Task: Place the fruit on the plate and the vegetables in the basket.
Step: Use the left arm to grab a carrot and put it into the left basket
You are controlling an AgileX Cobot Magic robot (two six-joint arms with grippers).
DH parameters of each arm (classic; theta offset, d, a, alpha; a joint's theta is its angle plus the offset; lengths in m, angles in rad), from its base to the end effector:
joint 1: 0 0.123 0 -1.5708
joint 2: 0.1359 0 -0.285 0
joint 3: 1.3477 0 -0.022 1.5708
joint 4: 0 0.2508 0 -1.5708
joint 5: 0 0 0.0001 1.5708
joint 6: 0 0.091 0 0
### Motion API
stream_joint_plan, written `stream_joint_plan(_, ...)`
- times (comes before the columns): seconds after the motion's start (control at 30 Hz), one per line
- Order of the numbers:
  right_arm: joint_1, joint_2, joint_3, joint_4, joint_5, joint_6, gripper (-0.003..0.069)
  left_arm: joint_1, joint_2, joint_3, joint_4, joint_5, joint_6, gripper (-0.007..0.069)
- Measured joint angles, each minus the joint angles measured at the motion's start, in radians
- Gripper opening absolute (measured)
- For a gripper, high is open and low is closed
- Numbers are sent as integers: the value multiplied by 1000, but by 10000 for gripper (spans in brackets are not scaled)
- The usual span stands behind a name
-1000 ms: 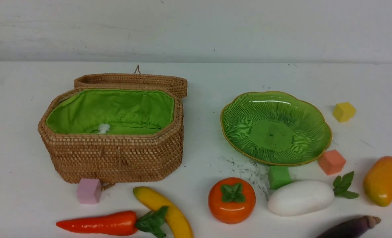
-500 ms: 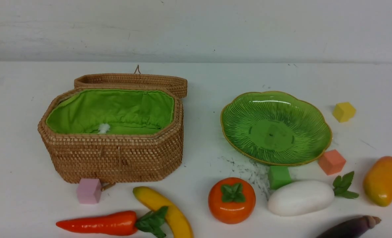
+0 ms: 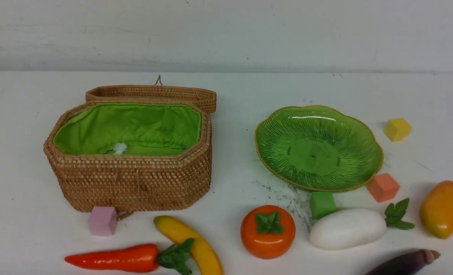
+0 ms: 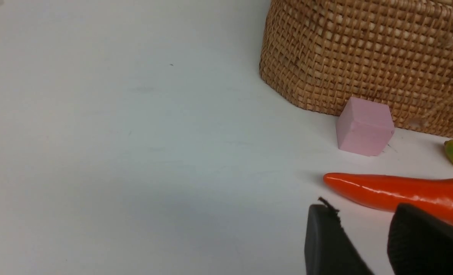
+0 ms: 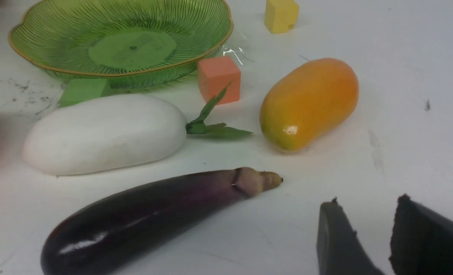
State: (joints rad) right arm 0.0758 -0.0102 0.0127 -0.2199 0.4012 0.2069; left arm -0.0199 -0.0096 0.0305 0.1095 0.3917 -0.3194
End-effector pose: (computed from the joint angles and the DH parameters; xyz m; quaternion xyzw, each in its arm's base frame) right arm 0.0521 -0.0038 0.1743 -0.0038 0.8068 -0.0109 0.5907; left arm 0.0523 0.0028 0.1685 -0.0924 0.8063 -0.0525 0.5818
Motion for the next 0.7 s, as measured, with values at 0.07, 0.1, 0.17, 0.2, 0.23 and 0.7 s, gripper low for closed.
stream_joint_plan(0.07,0,0,0,0,0,0,242,0,0,0,0,0,0,239)
stream_joint_plan(0.1,0,0,0,0,0,0,242,0,0,0,0,0,0,239)
stream_joint_plan(0.17,0,0,0,0,0,0,242,0,0,0,0,0,0,239)
stream_joint_plan(0.2,0,0,0,0,0,0,242,0,0,0,0,0,0,239)
stream_joint_plan(0.23,0,0,0,0,0,0,242,0,0,0,0,0,0,239)
stream_joint_plan(0.7,0,0,0,0,0,0,242,0,0,0,-38,-478,-22,239)
